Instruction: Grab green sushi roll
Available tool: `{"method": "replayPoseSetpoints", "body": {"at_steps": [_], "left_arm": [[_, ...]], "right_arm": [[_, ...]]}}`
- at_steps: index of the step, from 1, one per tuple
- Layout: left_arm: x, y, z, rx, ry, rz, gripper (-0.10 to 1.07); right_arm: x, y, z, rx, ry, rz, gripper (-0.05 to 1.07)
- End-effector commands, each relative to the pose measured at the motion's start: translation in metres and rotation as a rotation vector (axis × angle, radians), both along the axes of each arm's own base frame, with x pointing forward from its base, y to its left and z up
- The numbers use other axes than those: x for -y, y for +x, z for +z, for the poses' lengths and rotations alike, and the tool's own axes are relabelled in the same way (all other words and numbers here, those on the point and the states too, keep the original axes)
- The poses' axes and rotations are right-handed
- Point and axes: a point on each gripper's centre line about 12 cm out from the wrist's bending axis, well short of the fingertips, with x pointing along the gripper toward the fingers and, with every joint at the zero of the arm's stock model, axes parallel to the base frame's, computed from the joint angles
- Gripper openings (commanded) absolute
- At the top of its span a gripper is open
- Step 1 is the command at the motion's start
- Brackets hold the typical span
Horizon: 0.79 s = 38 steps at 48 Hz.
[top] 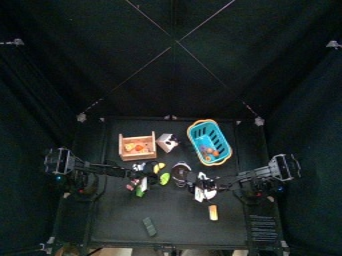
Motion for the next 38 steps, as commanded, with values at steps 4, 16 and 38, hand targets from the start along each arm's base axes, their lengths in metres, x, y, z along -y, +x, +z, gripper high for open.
{"method": "replayPoseSetpoints", "body": {"at_steps": [4, 16, 38], "left_arm": [[0.004, -0.005, 0.012, 0.039, 0.033, -0.040, 0.60], [0.002, -0.026, 0.035, 0.111, 0.043, -0.034, 0.60], [-0.018, -0.086, 0.049, 0.110, 0.083, 0.062, 0.60]], "right_arm": [[-0.007, 0.013, 0.027, 0.079, 0.073, -0.035, 0.54], [-0.025, 0.037, 0.049, 0.123, 0.230, -0.100, 0.55], [-0.064, 0.085, 0.053, 0.014, 0.445, -0.197, 0.56]]}}
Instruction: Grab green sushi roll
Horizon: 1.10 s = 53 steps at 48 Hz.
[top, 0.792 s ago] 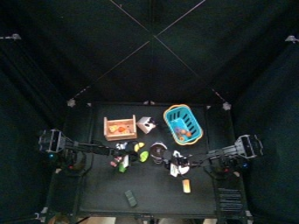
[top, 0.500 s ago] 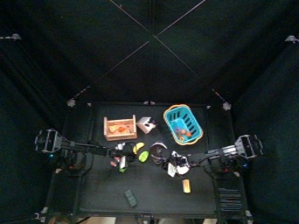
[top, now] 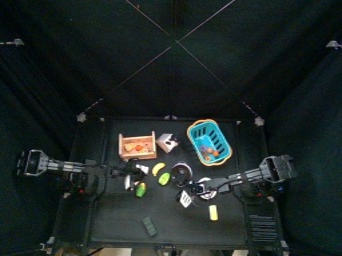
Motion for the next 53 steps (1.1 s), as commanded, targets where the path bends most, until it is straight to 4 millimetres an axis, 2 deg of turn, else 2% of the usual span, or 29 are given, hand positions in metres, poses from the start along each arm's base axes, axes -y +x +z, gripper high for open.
{"method": "replayPoseSetpoints", "body": {"at_steps": [1, 9, 23, 37, 53], "left_arm": [[-0.002, -0.004, 0.010, 0.037, 0.005, 0.012, 0.60], [-0.002, -0.016, 0.007, 0.048, 0.000, 0.017, 0.60], [-0.002, -0.017, 0.006, 0.046, -0.012, 0.024, 0.60], [-0.001, -0.021, -0.001, 0.031, -0.029, 0.030, 0.60], [-0.001, -0.022, -0.002, 0.027, -0.038, 0.036, 0.60]], "right_arm": [[-0.010, 0.012, 0.017, 0.017, 0.028, 0.003, 0.56], [-0.022, 0.026, 0.020, -0.043, 0.022, 0.022, 0.56], [-0.044, 0.055, 0.010, -0.249, -0.075, 0.044, 0.56], [-0.071, 0.091, 0.016, -0.214, -0.132, 0.093, 0.58], [-0.093, 0.114, 0.002, -0.215, -0.134, 0.072, 0.85]]}}
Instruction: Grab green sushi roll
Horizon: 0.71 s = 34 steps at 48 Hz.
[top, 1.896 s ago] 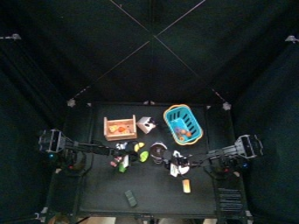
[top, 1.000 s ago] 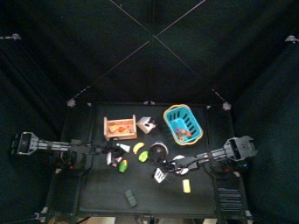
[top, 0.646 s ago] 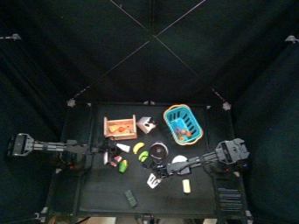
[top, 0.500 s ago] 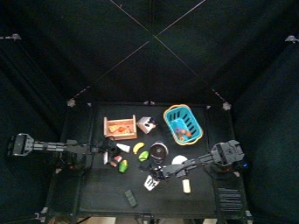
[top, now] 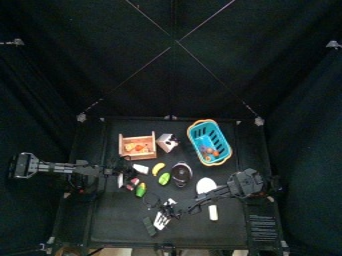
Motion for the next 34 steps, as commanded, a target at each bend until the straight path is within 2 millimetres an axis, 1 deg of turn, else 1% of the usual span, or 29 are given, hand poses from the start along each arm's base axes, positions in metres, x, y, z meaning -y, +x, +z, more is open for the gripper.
{"method": "replayPoseSetpoints", "body": {"at_steps": [1, 9, 12, 23, 34], "left_arm": [[0.000, 0.003, 0.005, 0.018, 0.000, -0.001, 0.60], [0.000, 0.002, 0.004, 0.016, -0.006, 0.003, 0.60], [0.000, 0.002, 0.003, 0.014, -0.006, 0.003, 0.60], [-0.001, 0.001, 0.003, 0.014, -0.004, 0.005, 0.60], [-0.001, 0.001, 0.002, 0.011, -0.006, 0.006, 0.60]], "right_arm": [[-0.005, 0.008, 0.025, 0.058, -0.005, -0.002, 0.86], [-0.010, 0.017, 0.023, 0.058, -0.048, -0.028, 0.97], [-0.012, 0.021, 0.022, 0.061, -0.058, -0.040, 0.99], [-0.018, 0.035, 0.010, 0.030, -0.094, -0.045, 1.00], [-0.022, 0.043, 0.008, 0.000, -0.132, -0.046, 1.00]]}}
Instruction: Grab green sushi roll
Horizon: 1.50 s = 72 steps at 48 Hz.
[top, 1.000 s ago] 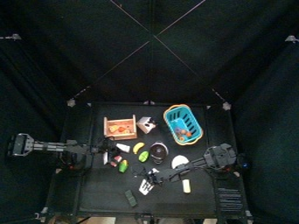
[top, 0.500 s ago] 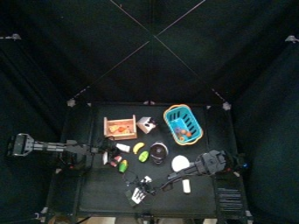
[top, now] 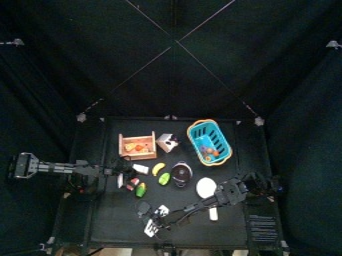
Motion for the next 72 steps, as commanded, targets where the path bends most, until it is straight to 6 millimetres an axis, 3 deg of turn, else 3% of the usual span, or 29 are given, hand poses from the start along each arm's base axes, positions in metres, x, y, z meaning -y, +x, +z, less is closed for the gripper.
{"method": "replayPoseSetpoints", "body": {"at_steps": [1, 18, 47, 72], "left_arm": [[0.000, 0.003, 0.004, 0.017, 0.000, 0.001, 0.60], [-0.001, 0.002, 0.004, 0.014, -0.002, 0.002, 0.60], [-0.001, 0.002, 0.004, 0.013, -0.009, 0.008, 0.60], [-0.001, 0.001, 0.001, 0.006, -0.015, 0.011, 0.60]], "right_arm": [[-0.003, 0.005, 0.027, 0.048, 0.008, 0.003, 1.00], [-0.012, 0.011, 0.020, 0.053, 0.020, 0.007, 1.00], [-0.010, 0.013, -0.003, 0.010, 0.012, -0.005, 0.98], [-0.008, 0.012, -0.001, 0.006, -0.009, -0.005, 0.69]]}}
